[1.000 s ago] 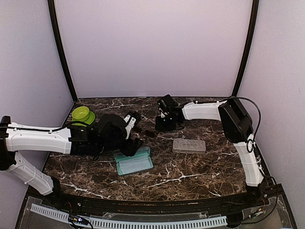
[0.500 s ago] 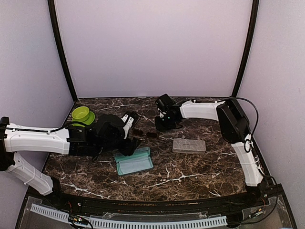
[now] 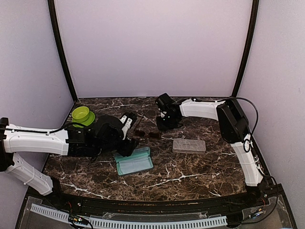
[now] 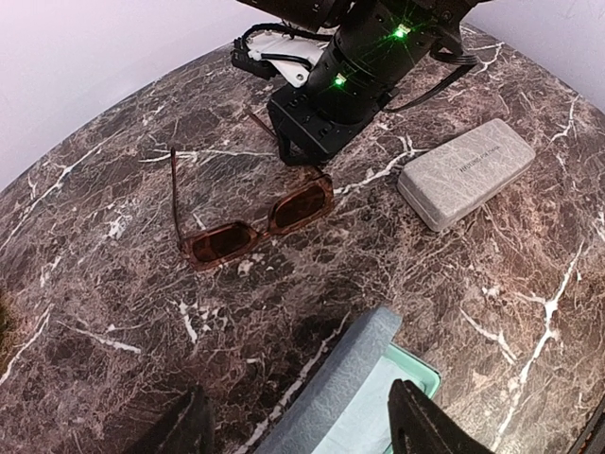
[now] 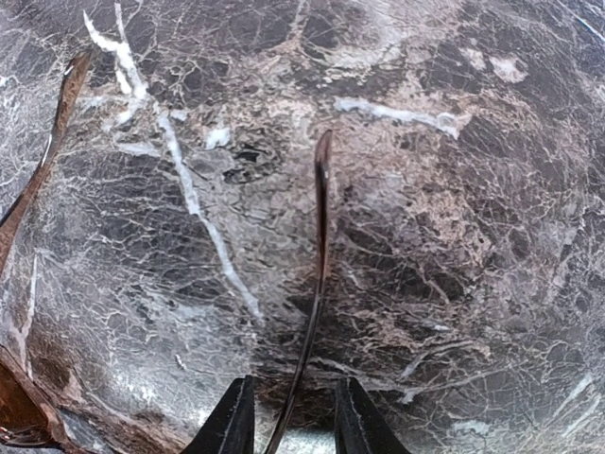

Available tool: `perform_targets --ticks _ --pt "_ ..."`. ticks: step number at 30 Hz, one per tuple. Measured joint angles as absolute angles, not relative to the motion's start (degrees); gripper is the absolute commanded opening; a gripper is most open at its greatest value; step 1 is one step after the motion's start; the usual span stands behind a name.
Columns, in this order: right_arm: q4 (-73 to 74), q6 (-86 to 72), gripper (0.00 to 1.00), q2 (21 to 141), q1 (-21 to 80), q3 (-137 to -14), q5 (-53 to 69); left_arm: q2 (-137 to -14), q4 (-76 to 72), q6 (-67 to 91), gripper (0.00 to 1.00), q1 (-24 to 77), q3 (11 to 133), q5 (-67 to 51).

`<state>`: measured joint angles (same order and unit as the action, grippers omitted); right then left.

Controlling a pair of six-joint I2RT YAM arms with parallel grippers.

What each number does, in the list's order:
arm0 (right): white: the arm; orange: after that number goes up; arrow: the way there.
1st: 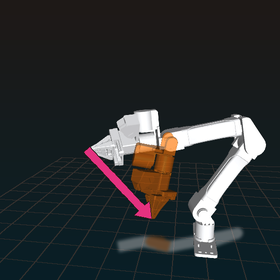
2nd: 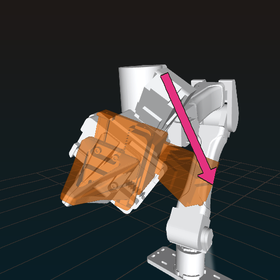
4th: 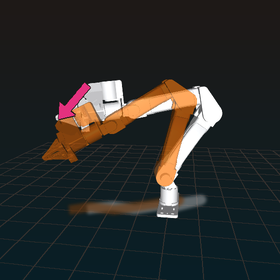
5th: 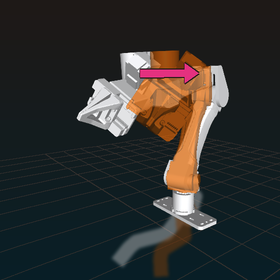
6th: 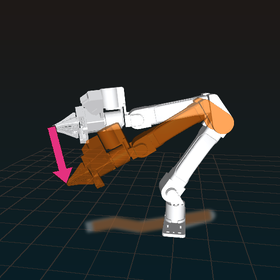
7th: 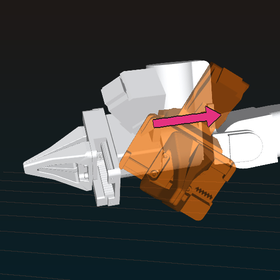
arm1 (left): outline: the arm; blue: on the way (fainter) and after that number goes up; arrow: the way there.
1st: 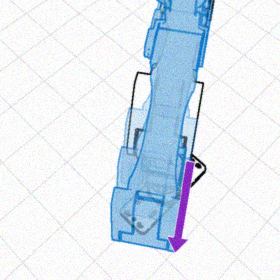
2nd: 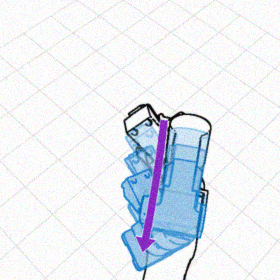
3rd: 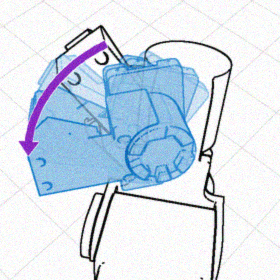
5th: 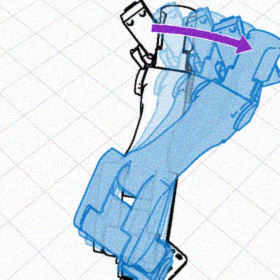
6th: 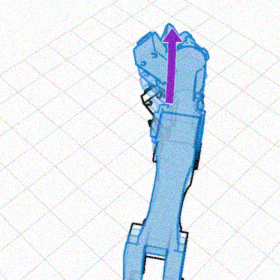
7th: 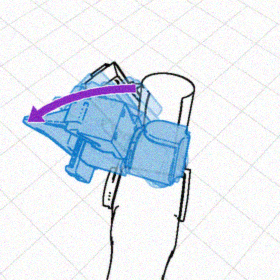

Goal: Organize the sunglasses
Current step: Pick up the sunglasses from the center of the board.

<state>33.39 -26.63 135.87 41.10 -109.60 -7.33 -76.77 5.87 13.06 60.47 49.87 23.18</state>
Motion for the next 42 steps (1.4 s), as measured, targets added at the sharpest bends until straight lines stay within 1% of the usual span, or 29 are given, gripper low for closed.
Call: perform_targets --ticks 2,7,14,25,32,35,42 --pt "33.61 -26.55 0.24 135.87 41.1 -109.67 -7.4 -76.77 5.91 13.06 0.65 60.47 49.65 23.2" --pt "33.65 -26.65 0.18 135.85 41.1 -109.47 -7.33 -76.01 5.89 13.08 0.65 60.47 49.04 23.24" --pt "33.67 -26.59 0.12 135.74 41.1 -109.27 -7.4 -75.61 5.87 13.08 0.65 60.47 48.95 23.24" --pt "34.83 -25.52 0.0 135.74 41.08 -109.58 -9.26 -75.29 6.02 13.1 0.66 60.47 48.69 23.44" --pt "36.34 -25.32 0.0 135.61 40.8 -109.93 -11.03 -75.29 6.04 13.08 0.66 60.25 48.69 23.44" --pt "37.01 -25.3 0.0 134.98 40.71 -109.93 -12.1 -75.29 6.02 13.1 0.68 59.96 48.69 23.09" --pt "37.06 -24.88 0.0 129.16 39.92 -108.68 -14.06 -75.37 5.72 13.63 0.73 57.32 48.69 18.68"
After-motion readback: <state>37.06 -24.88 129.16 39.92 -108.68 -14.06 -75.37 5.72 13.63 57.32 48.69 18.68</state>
